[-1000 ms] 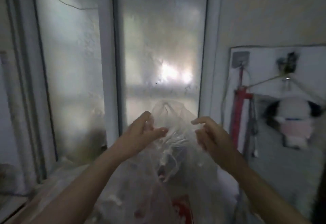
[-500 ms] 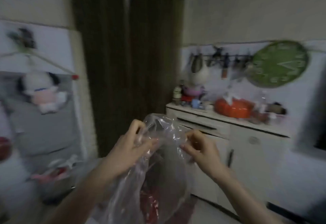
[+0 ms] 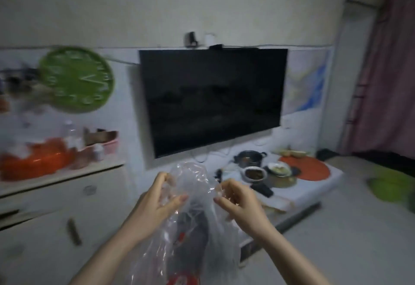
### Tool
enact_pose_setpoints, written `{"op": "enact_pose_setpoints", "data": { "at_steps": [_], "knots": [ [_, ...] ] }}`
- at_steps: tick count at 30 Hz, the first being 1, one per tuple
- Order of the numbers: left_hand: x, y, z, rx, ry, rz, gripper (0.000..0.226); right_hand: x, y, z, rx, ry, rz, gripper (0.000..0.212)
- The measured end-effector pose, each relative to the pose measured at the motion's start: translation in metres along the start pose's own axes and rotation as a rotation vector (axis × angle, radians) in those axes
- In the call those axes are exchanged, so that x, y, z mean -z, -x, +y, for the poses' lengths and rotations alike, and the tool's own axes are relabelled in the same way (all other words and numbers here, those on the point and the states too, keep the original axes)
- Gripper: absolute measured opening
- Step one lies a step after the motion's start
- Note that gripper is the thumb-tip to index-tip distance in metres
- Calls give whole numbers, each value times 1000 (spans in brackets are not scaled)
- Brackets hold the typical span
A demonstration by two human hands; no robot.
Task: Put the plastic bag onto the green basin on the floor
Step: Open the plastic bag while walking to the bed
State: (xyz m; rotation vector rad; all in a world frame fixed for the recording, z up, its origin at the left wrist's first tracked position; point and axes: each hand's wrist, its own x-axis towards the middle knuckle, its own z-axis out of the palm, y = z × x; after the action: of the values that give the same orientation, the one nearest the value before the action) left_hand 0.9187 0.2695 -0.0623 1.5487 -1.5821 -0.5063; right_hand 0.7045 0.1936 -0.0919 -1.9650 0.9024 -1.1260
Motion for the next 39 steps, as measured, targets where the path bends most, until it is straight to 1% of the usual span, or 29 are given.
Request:
{"op": "enact_pose_setpoints", "data": {
  "at_steps": [6, 8, 10, 15, 17, 19, 21, 23, 27, 30, 33, 35, 39],
  "knots": [
    [-154, -146, 48, -160, 97, -303, 46, 143, -21, 89, -179, 139, 309, 23],
    [-209, -188, 70, -220, 116, -389, 44, 191, -22, 115, -240, 159, 421, 21],
    [-265, -222, 94, -277, 143, -457, 43, 238, -21, 141, -291, 189, 509, 17],
    [-413, -287, 152, -342, 206, -633, 35, 359, -17, 212, -386, 236, 679, 23],
    [-469, -310, 175, -359, 226, -663, 35, 408, -18, 241, -408, 249, 711, 24],
    [-522, -336, 200, -335, 260, -703, 36, 459, -24, 272, -431, 261, 731, 25],
    [-572, -363, 222, -319, 303, -738, 33, 509, -34, 300, -450, 285, 719, 24],
    [-619, -394, 244, -315, 334, -746, 29, 558, -50, 328, -466, 319, 695, 21],
    [-708, -461, 275, -296, 355, -746, 33, 645, -90, 389, -502, 339, 707, 27],
    [-780, -520, 290, -298, 376, -736, 29, 706, -123, 442, -512, 379, 705, 19],
    [-854, -585, 304, -304, 403, -746, 36, 767, -158, 496, -519, 394, 736, 14],
    [-902, -631, 317, -307, 400, -784, 42, 810, -184, 531, -543, 380, 769, 10],
    [-995, -723, 352, -309, 418, -856, 37, 898, -238, 597, -585, 350, 840, 7]
  ]
}}
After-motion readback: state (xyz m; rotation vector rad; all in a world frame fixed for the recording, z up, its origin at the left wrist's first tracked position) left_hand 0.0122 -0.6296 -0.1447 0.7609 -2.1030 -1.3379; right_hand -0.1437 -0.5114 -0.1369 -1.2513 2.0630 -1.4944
